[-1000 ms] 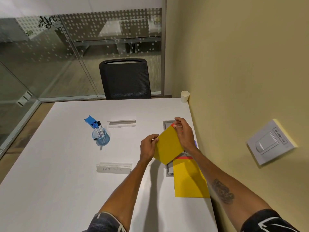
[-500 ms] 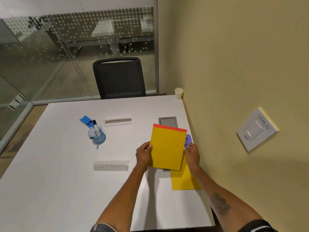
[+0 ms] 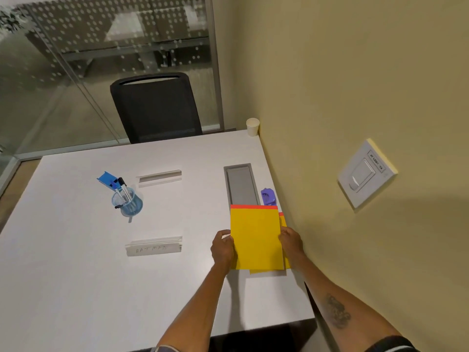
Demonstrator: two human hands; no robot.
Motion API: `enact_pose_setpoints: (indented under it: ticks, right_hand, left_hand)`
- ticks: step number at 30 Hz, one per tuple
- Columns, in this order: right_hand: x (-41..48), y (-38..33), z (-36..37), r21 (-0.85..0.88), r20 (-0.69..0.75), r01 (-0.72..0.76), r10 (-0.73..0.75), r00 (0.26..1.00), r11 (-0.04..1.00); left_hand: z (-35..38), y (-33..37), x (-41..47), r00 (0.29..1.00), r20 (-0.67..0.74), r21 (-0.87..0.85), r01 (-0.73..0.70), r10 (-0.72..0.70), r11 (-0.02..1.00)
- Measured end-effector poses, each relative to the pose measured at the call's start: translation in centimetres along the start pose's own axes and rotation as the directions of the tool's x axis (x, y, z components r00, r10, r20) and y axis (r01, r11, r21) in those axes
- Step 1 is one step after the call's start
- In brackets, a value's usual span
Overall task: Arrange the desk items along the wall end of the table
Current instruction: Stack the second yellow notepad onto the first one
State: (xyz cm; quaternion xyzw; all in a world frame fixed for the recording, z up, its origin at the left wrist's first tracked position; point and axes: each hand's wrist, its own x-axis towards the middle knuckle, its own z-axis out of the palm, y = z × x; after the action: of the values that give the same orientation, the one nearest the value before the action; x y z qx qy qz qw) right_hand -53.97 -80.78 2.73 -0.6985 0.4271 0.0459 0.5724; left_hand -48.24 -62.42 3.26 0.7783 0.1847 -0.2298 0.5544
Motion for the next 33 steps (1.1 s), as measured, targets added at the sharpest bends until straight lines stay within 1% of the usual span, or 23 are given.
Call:
enact_pose_setpoints:
  ticks: [3, 12, 16, 20, 24, 28, 33]
  right_hand:
    - [-0.1, 0.6, -0.7, -0.034, -0.004, -0.029, 0.029, 1.000, 0.999]
    - [1.2, 1.6, -1.7, -0.025, -0.070, -0.086, 0.084, 0.994, 0.996]
    - [1.7, 1.5, -1.4, -0.031, -0.071, -0.078, 0.076, 0.995, 0.996]
    - [2.5, 1.9, -1.0, -0.039, -0.089, -0.070, 0.066, 0.994, 0.997]
    - [3.3, 1.9, -0.7, -0.090, -0.123, -0.083, 0.072, 0.990, 0.992]
    - [3.7, 1.8, -0.5, -0.107, -0.117, -0.087, 0.074, 0.990, 0.990]
    - [4.0, 2.0, -0.2, -0.122, -0.104, -0.089, 0.076, 0.992, 0.988]
  left_hand:
    - [0.7, -0.8, 0.0, 0.999, 0.051, 0.052, -0.002, -0.001, 0.999]
    - [2.7, -1.4, 0.6, 0.986, 0.162, 0.060, 0.039, -0.048, 0.997]
    - [3.4, -1.5, 1.0, 0.980, 0.191, 0.058, 0.050, -0.060, 0.997]
    - [3.9, -1.9, 1.8, 0.970, 0.226, 0.121, 0.061, -0.087, 0.991]
    - [4.4, -2.3, 2.3, 0.960, 0.255, 0.190, 0.071, -0.119, 0.979]
    - [4.9, -2.5, 2.7, 0.950, 0.276, 0.199, 0.093, -0.147, 0.976]
    - [5.1, -2.7, 3.0, 0.949, 0.277, 0.230, 0.087, -0.151, 0.969]
